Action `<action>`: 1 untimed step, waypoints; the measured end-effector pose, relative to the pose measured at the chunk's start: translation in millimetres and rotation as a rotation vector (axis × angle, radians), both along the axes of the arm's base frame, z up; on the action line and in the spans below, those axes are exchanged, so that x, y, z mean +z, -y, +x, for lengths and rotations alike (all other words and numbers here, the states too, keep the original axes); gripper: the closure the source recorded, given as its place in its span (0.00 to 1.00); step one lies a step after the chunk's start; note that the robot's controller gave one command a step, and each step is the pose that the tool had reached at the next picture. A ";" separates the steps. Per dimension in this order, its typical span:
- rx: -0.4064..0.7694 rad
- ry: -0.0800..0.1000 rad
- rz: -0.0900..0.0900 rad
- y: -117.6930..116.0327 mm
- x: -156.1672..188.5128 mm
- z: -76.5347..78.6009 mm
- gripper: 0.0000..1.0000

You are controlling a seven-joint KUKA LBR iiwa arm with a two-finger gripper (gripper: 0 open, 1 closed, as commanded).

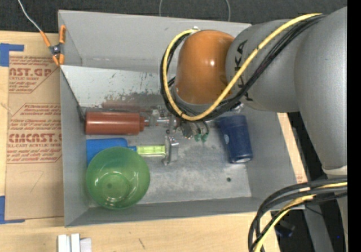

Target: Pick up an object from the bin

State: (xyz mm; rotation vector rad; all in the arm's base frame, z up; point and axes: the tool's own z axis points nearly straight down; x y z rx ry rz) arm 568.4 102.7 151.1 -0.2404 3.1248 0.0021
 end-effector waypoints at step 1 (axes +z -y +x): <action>-0.201 -0.020 0.002 28.3 -88.2 0.7 0.00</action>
Offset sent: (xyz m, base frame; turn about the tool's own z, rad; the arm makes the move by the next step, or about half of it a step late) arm -0.0128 -0.0134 -0.0811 -0.0157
